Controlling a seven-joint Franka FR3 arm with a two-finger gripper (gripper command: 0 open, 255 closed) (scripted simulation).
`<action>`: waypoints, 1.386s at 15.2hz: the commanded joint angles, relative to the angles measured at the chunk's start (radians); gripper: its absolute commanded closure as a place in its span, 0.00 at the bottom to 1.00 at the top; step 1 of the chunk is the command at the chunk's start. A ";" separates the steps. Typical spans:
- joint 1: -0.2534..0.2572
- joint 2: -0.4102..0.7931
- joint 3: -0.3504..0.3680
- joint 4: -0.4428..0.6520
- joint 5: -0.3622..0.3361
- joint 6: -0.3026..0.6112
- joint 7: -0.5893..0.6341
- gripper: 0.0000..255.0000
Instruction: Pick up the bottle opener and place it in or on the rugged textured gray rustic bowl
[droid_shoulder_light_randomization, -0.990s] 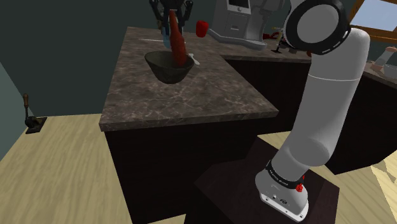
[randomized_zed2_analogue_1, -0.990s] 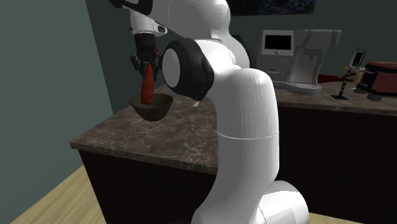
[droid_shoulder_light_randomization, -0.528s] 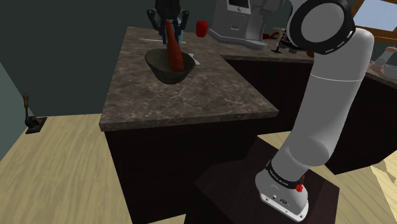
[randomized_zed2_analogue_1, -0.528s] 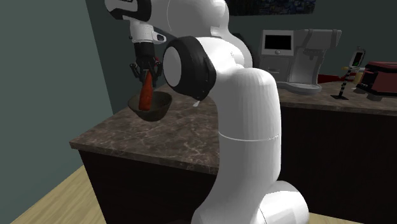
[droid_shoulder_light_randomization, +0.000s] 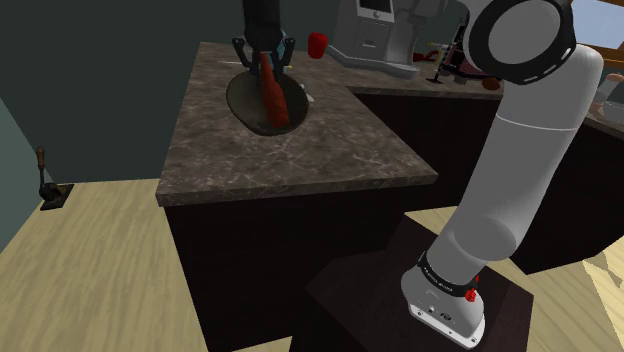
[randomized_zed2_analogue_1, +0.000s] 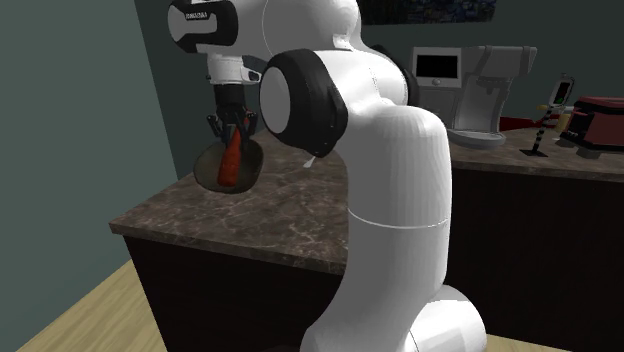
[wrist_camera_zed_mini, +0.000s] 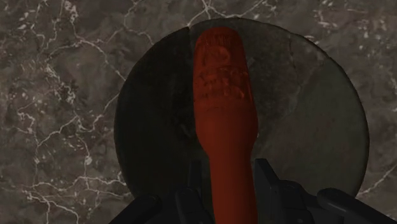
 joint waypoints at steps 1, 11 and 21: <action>-0.002 -0.004 -0.001 -0.015 0.001 0.012 -0.002 1.00; -0.002 -0.004 -0.001 -0.015 0.001 0.012 -0.003 0.00; 0.027 0.113 0.004 0.281 -0.030 -0.170 0.017 0.00</action>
